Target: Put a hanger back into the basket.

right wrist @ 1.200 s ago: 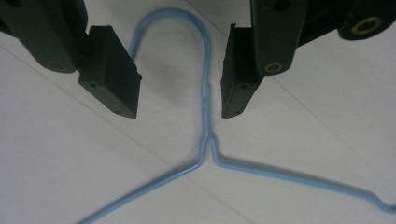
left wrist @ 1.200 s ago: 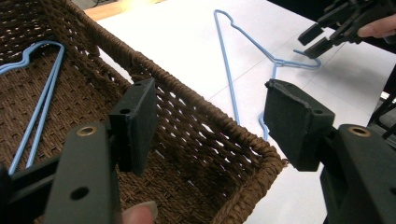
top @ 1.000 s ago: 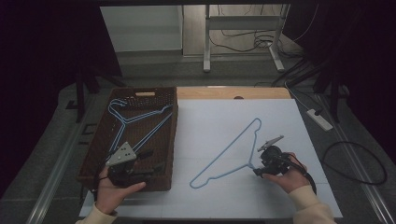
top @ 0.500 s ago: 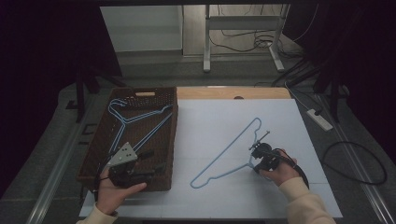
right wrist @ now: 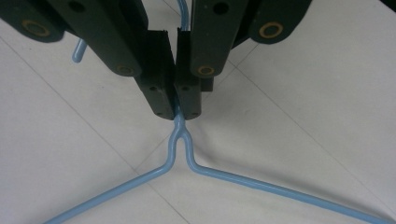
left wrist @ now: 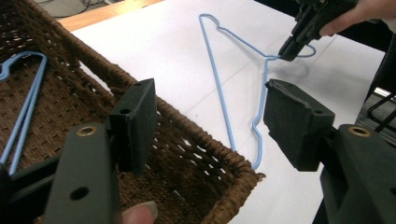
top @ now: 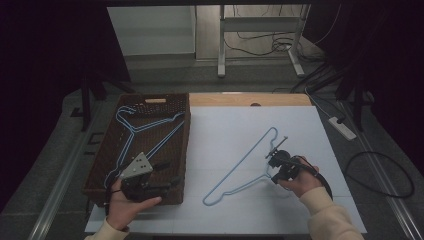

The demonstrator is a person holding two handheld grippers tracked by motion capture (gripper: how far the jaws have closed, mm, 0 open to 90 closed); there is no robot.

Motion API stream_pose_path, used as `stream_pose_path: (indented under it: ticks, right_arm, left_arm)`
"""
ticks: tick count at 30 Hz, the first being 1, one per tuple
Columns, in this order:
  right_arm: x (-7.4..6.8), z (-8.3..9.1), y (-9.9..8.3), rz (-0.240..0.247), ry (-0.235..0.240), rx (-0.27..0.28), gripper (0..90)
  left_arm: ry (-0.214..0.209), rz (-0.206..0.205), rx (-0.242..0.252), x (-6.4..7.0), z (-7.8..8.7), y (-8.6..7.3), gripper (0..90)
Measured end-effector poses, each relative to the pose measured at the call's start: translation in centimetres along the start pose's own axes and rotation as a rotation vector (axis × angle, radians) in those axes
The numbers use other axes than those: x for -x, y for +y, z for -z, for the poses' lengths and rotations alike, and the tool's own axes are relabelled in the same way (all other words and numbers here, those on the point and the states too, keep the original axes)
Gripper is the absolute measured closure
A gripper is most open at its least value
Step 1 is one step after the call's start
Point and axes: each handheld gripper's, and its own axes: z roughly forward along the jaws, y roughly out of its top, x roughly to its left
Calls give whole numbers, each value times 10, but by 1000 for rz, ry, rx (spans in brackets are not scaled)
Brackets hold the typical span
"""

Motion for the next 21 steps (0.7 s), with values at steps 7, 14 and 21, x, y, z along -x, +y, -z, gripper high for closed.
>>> stream_pose_path:
  ticks: [7, 14, 21]
  right_arm:
    - [1, 0, 0, -6, 7, 0, 868]
    - [1, 1, -1, -9, 12, 9, 868]
    - [1, 0, -2, -6, 9, 15, 868]
  left_arm:
    - [-32, -21, -27, 13, -14, 6, 357]
    - [-56, -37, -51, 23, -29, 12, 355]
    - [-75, -48, -59, 32, -41, 17, 355]
